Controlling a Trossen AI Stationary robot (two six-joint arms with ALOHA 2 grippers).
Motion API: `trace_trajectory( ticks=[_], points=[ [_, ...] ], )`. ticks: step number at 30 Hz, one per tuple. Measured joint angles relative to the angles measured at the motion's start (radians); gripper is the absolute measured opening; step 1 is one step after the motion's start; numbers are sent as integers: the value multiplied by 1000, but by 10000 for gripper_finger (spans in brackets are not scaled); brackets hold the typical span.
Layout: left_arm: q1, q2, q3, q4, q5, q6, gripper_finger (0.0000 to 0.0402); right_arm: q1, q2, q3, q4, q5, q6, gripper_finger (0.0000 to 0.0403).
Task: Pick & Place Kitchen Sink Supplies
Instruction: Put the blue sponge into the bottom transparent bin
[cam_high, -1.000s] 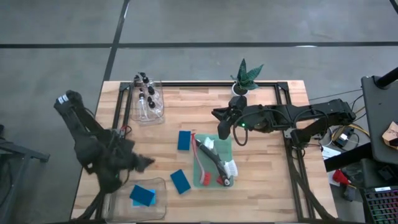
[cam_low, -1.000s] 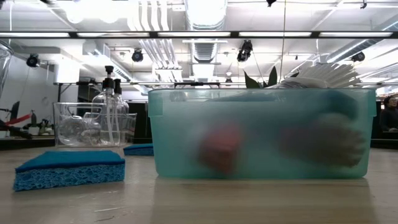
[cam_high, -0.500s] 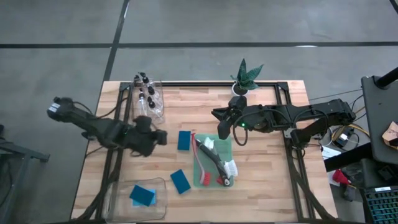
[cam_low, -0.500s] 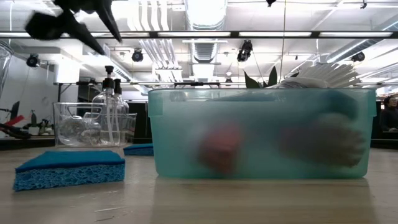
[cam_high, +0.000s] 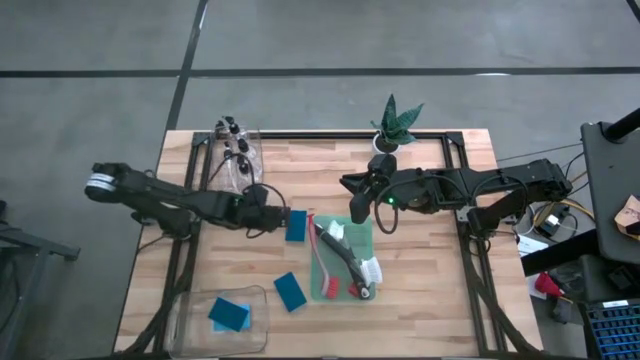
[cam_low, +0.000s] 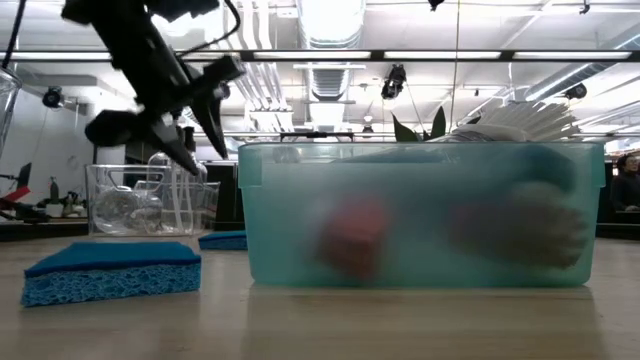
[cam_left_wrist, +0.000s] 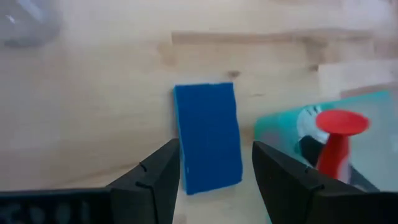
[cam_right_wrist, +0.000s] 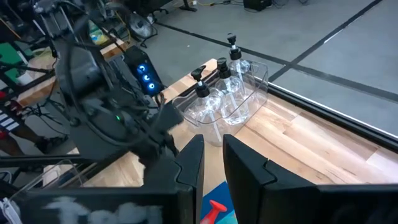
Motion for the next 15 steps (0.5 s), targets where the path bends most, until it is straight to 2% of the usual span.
trace_trajectory(
  ticks=[5, 15],
  points=[
    [1, 63, -54, 136, 24, 1, 190, 0, 0, 0, 0, 0, 0, 57],
    [1, 208, -61, 242, 87, 38, 190, 0, 0, 0, -2, -2, 0, 57]
  ],
)
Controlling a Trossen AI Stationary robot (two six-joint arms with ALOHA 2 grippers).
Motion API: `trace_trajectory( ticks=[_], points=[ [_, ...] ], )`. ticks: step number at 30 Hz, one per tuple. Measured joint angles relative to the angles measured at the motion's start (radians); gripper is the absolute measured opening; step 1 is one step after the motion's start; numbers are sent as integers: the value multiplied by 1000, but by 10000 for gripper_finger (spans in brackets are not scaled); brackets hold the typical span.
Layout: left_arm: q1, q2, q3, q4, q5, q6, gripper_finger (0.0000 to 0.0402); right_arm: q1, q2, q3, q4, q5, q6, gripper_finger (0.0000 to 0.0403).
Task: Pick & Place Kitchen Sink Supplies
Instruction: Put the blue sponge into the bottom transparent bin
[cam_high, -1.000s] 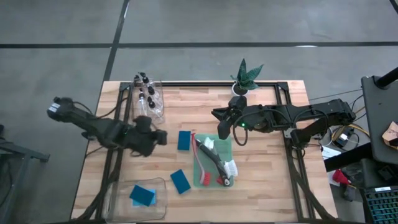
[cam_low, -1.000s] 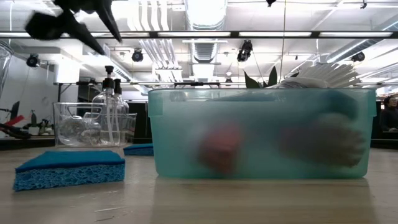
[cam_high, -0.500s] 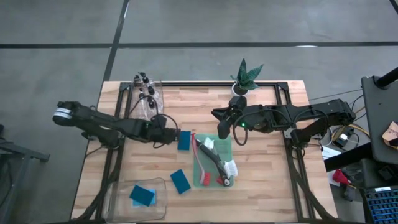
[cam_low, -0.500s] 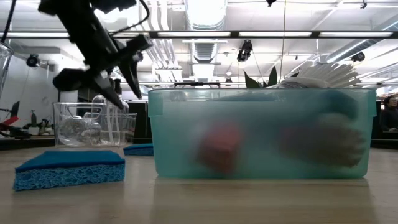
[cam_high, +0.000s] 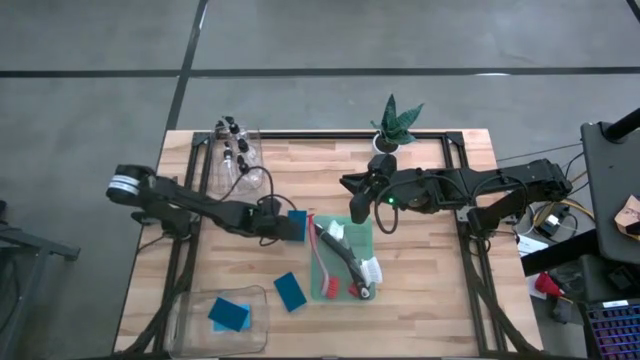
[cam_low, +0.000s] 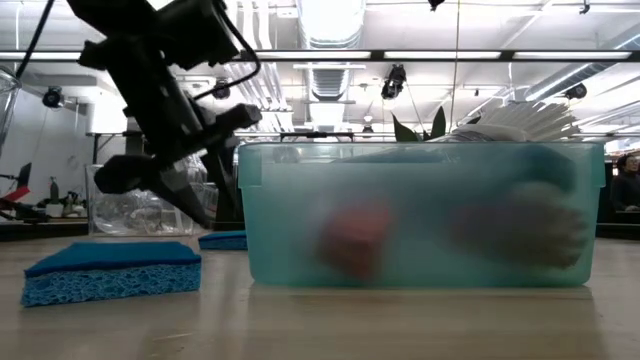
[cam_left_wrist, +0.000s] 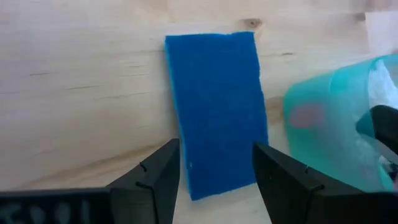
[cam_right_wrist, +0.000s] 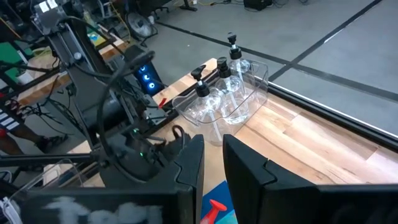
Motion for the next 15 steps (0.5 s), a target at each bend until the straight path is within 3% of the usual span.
trace_trajectory(
  ticks=[15],
  points=[
    [2, 104, -4, 70, 31, 43, 187, 0, -1, 0, 0, 0, 5, 57]
  ],
)
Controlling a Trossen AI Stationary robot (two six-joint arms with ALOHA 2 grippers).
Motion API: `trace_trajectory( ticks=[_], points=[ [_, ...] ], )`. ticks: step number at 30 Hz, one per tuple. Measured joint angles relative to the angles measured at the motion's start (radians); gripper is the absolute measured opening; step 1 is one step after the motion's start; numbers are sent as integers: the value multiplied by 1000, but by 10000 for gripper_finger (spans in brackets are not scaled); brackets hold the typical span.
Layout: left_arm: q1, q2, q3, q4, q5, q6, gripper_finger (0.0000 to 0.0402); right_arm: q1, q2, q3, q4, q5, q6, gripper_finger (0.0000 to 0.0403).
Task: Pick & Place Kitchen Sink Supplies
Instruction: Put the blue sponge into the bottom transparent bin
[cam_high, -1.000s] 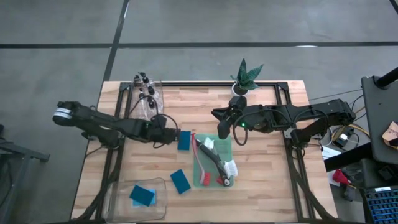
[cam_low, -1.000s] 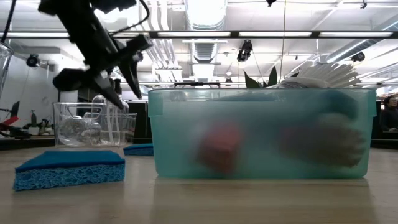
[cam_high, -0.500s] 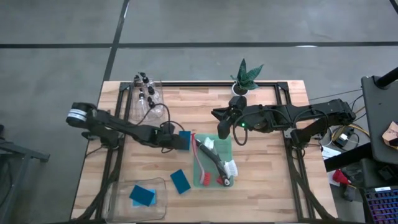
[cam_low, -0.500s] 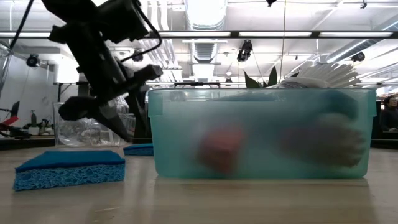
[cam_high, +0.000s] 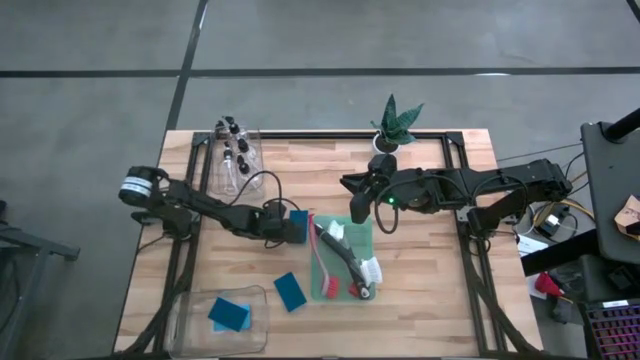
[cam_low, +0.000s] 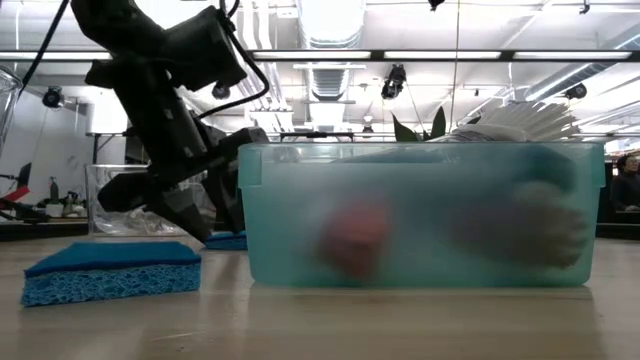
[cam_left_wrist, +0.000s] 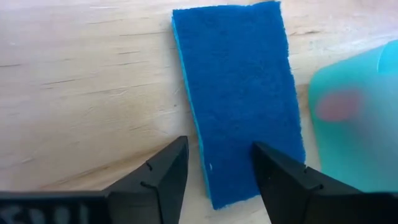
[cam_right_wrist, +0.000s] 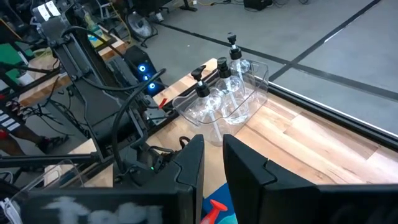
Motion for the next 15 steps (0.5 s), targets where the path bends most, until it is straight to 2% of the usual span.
trace_trajectory(
  ticks=[4, 12, 15],
  points=[
    [2, 0, 0, 0, -3, 31, 153, 0, 0, 0, 0, 0, 2, 57],
    [2, -5, -1, -10, -13, 65, 15, 0, 0, 0, 0, 0, 3, 57],
    [2, -23, -1, -28, 6, 113, 9, 2, 0, 0, 0, 0, 3, 57]
  ],
)
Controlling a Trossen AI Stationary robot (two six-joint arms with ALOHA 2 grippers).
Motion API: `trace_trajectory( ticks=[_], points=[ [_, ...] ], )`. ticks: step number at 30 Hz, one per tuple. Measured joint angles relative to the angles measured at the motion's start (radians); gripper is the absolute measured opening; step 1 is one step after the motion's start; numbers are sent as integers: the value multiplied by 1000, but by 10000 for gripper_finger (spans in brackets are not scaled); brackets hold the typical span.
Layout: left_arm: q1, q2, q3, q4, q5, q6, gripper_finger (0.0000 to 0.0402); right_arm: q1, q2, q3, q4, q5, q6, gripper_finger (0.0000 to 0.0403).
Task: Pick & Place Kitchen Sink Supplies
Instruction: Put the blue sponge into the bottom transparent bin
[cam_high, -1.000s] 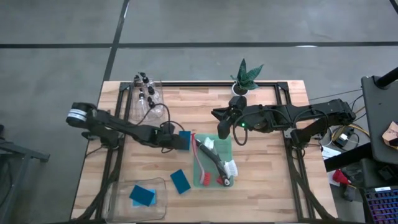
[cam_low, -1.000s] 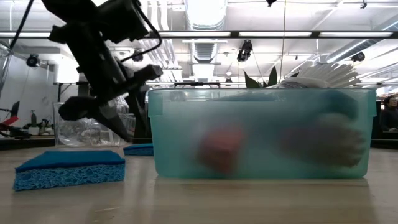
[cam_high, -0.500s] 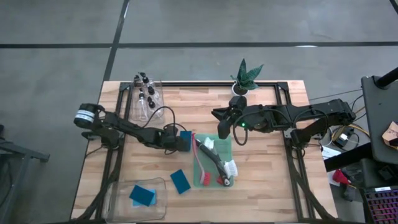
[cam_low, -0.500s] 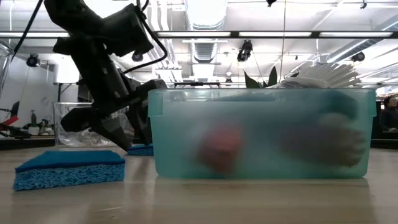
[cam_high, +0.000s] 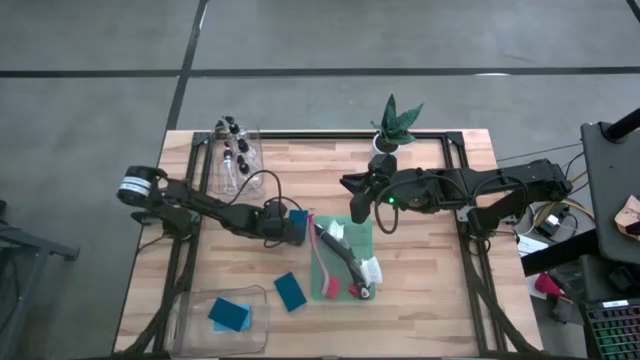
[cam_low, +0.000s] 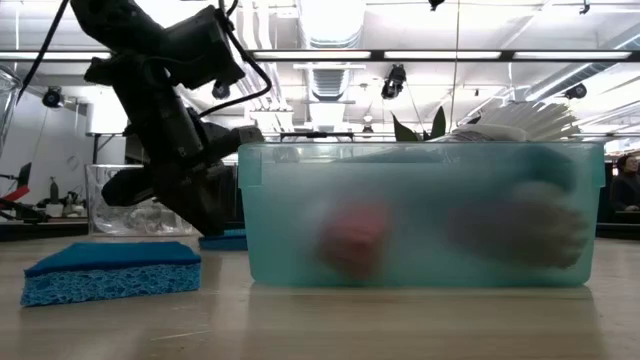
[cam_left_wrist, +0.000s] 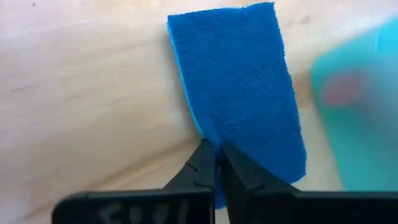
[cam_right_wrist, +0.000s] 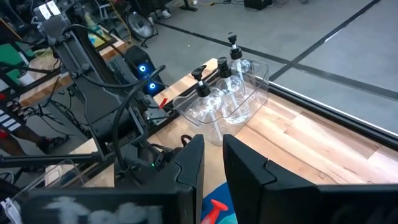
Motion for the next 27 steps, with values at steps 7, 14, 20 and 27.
trace_trajectory(
  ticks=[7, 14, 20, 27],
  points=[
    [-3, -116, -2, -158, 87, 136, 3, 0, 0, 0, -1, 0, 0, 57],
    [-8, -335, -2, -263, 241, 211, 1, 0, 0, 0, -3, 0, -1, 57],
    [-41, -550, 0, -314, 369, 198, 1, 0, 0, 0, -5, 1, -4, 57],
    [-200, -715, 13, -314, 420, 127, 0, 0, 10, 0, -5, 2, -4, 57]
  ],
)
